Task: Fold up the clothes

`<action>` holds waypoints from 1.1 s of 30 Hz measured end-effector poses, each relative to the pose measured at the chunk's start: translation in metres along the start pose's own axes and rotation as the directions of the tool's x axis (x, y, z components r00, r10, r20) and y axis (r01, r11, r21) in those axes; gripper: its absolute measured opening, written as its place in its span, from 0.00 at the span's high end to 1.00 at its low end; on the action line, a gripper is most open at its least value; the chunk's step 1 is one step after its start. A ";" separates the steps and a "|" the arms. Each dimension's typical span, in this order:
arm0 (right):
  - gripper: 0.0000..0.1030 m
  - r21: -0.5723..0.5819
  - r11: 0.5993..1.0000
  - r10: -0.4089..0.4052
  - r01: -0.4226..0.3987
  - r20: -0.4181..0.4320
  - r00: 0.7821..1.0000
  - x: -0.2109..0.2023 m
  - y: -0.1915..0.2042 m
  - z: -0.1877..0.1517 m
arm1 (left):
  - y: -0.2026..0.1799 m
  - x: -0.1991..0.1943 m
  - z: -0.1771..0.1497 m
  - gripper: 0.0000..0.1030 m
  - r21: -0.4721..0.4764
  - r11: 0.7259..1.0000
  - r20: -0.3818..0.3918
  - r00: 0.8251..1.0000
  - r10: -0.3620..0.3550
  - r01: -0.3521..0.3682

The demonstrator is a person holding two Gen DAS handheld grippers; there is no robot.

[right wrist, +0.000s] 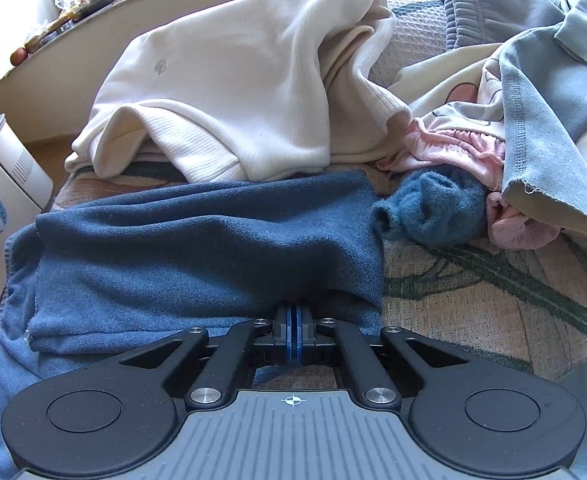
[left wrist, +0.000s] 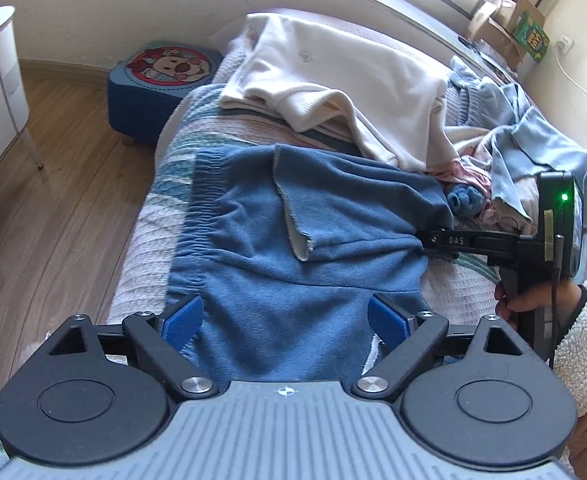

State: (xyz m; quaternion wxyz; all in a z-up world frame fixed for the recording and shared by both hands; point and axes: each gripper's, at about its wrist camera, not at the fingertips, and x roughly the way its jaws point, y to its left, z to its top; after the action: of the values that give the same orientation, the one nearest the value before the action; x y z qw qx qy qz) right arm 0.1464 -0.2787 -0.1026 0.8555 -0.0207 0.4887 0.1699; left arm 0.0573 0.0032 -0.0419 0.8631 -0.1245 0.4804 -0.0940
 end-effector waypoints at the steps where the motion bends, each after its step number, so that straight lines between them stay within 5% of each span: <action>1: 0.96 0.000 1.000 0.000 0.000 -0.001 1.000 0.001 0.001 0.001 | 0.002 0.000 0.000 0.13 -0.006 1.000 0.000 1.000 0.001 -0.001; 14: 0.93 -0.136 0.991 0.002 -0.010 -0.058 0.998 -0.004 0.011 0.019 | 0.052 -0.004 0.038 0.10 -0.105 0.994 0.024 1.000 0.013 -0.010; 19: 0.71 -0.174 0.980 0.088 -0.093 -0.037 0.995 -0.039 0.001 0.034 | 0.076 0.000 0.063 0.09 -0.142 0.989 0.033 0.999 0.034 -0.029; 23: 0.70 -0.239 0.969 0.055 -0.054 -0.004 0.998 -0.048 -0.002 0.049 | 0.081 0.012 0.075 0.08 -0.146 0.989 0.023 1.000 0.014 -0.011; 33: 0.69 -0.261 0.965 -0.003 -0.015 -0.067 0.998 0.004 -0.013 0.090 | 0.070 0.061 0.087 0.08 -0.105 0.994 -0.051 0.998 -0.040 0.034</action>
State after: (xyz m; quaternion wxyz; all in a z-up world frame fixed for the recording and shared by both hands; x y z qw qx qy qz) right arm 0.2268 -0.2720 -0.0603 0.8281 -0.1374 0.4903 0.2346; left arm 0.1664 0.0632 -0.0686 0.8405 -0.1758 0.5049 -0.0880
